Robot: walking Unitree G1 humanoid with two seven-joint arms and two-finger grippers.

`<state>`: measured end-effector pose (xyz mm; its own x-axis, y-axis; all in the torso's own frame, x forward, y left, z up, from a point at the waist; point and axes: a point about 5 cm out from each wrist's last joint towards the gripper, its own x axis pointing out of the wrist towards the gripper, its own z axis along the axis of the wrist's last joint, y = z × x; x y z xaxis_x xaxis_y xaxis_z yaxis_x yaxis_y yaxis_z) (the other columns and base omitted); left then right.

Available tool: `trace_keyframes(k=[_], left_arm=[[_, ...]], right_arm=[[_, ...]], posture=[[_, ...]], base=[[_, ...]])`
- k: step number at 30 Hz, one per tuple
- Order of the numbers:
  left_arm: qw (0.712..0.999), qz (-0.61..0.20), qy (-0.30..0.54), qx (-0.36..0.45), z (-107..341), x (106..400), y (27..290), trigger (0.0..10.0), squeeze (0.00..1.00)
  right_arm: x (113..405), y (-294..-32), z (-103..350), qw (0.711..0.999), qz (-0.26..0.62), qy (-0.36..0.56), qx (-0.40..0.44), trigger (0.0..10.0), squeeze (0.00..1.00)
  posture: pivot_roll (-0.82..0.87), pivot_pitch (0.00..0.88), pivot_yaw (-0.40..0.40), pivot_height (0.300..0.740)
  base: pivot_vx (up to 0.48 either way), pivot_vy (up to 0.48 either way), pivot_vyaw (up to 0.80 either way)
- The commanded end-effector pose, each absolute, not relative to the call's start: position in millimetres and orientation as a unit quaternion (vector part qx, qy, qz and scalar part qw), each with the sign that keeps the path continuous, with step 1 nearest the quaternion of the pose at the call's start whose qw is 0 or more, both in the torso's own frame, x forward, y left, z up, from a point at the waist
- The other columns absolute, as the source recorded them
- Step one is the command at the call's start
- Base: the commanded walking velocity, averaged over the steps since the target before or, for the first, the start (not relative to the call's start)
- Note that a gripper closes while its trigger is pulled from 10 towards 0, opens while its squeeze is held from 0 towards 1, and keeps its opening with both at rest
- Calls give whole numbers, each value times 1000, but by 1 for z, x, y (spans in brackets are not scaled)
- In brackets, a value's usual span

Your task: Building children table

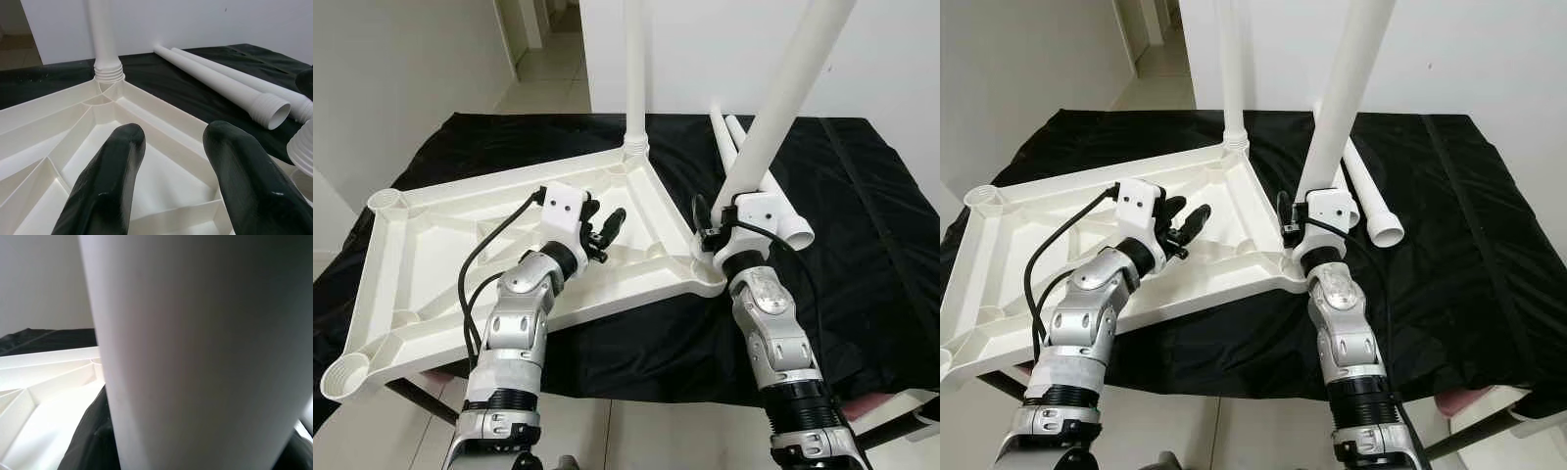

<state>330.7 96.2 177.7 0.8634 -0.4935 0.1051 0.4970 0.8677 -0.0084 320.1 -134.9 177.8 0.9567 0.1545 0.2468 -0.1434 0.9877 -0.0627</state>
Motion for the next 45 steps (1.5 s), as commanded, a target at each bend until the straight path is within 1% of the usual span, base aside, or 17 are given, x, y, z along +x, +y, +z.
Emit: trace_keyframes(k=[1,2,4,5,7,15,16,21,25,34,37,38,40,45], left_arm=[[977,-205,-55,-20,180,333,103,10000,0],[977,-204,-61,-16,182,333,102,10000,0],[976,-207,-65,-12,183,332,101,10000,0],[974,-212,-76,1,186,331,99,10000,0],[974,-213,-78,6,186,332,99,10000,0],[977,-197,-80,-10,189,336,102,10000,0],[977,-198,-75,-8,187,336,102,10000,0],[977,-201,-65,5,180,333,100,10000,0],[978,-203,-53,13,170,324,97,10000,0],[982,-181,-51,0,167,325,96,10000,0],[978,-201,-57,7,170,324,94,10000,0],[972,-226,-59,31,172,321,91,10000,0],[969,-235,-61,37,172,319,90,10000,0],[961,-269,-46,32,163,307,88,10000,0]], right_arm=[[323,-134,180,988,73,-132,-20,10000,0],[325,-136,180,989,70,-131,-20,10000,0],[326,-137,180,989,72,-130,-20,10000,0],[328,-138,179,989,74,-128,-22,10000,0],[328,-138,180,989,76,-128,-21,10000,0],[330,-133,183,986,96,-133,-31,10000,0],[329,-132,183,985,99,-134,-33,10000,0],[327,-132,180,985,107,-132,-36,10000,0],[322,-131,172,985,114,-123,-46,10000,0],[323,-125,169,986,111,-119,-33,10000,0],[323,-126,169,986,112,-120,-35,10000,0],[320,-132,165,987,106,-111,-39,10000,0],[319,-134,163,988,104,-107,-38,10000,0],[315,-136,157,989,104,-98,-42,10000,0]], posture=[[66,0,38,740],[77,0,19,740],[81,0,10,740],[92,0,-10,740],[97,0,-18,740],[83,0,-12,740],[60,0,2,740],[64,0,0,740],[63,0,-2,740],[73,0,7,740],[75,0,7,740],[82,0,0,740],[80,0,1,740],[86,0,-5,740]], base=[[0,0,0],[0,0,0],[0,0,0],[0,0,0],[0,0,0],[0,0,0],[0,0,0],[0,0,0],[0,0,0],[0,0,0],[0,0,0],[0,0,0],[0,0,0],[0,0,0]])
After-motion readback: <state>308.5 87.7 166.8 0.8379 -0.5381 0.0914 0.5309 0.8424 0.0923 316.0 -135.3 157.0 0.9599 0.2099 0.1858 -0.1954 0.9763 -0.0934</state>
